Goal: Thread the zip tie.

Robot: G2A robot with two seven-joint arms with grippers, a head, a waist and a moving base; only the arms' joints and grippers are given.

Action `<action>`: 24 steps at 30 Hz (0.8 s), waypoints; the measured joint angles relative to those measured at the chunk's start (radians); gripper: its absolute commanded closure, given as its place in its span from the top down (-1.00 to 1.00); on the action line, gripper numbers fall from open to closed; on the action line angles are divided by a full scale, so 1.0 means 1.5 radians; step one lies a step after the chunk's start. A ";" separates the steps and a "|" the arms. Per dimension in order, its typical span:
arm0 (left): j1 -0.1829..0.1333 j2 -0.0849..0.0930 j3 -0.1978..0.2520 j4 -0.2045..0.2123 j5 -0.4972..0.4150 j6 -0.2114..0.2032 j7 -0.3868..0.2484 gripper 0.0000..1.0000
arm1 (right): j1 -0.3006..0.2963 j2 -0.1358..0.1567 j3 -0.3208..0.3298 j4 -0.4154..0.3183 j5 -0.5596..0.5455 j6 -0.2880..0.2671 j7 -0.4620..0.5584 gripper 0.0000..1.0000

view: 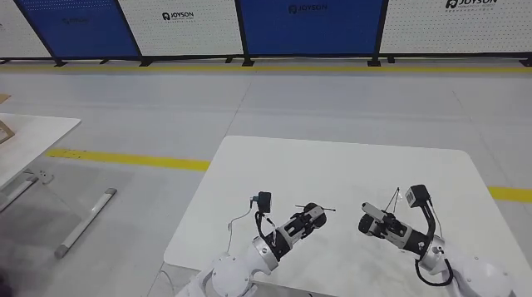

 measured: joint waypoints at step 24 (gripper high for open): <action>0.020 0.008 -0.039 -0.058 -0.115 -0.115 -0.095 -1.00 | 0.000 0.000 0.000 0.000 0.000 0.000 0.000 1.00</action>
